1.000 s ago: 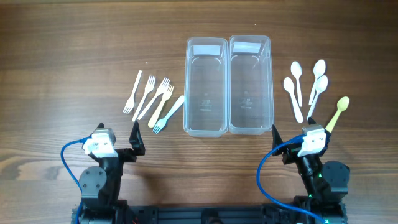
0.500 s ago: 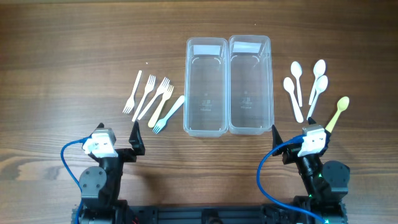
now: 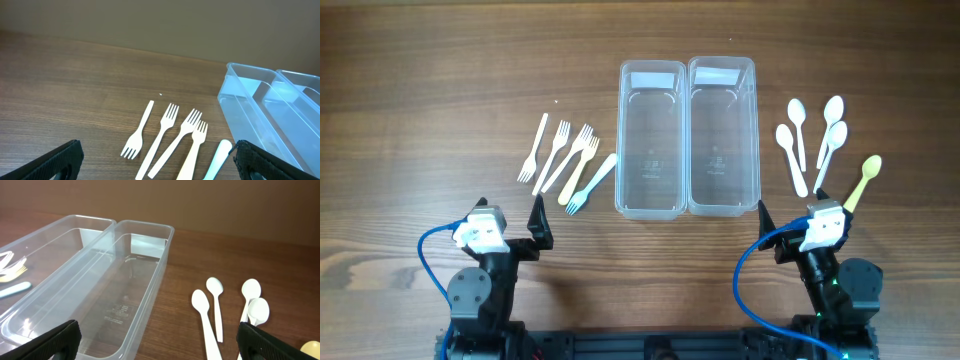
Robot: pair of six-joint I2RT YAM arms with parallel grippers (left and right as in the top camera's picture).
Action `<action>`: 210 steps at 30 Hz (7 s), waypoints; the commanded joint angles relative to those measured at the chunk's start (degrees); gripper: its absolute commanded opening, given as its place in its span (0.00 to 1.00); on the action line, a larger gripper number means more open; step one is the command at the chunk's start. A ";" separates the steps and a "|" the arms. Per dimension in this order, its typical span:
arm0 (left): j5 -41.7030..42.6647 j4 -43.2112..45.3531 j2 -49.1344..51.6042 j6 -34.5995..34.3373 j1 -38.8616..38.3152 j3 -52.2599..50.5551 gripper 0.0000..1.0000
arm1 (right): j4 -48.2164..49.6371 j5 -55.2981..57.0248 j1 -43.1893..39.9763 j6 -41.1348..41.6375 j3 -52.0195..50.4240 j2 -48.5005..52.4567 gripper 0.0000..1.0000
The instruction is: Pack container
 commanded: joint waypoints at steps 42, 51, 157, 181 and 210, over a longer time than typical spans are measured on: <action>3.02 -26.27 59.95 -5.66 0.33 48.41 1.00 | -30.80 2.93 -4.70 6.45 67.63 70.58 1.00; 0.22 -26.18 65.70 -5.68 0.33 48.41 1.00 | -32.06 2.75 -10.78 5.77 69.59 87.38 1.00; 0.24 -26.21 65.70 -5.70 0.33 48.39 1.00 | -22.36 7.91 -2.58 16.79 60.17 109.87 0.13; 0.24 -26.21 65.70 -5.70 0.33 48.39 1.00 | -21.70 -1.38 6.01 19.82 59.87 75.30 0.05; 0.24 -26.21 65.70 -5.70 0.33 48.39 1.00 | -15.80 13.07 -4.39 23.17 59.21 77.68 0.50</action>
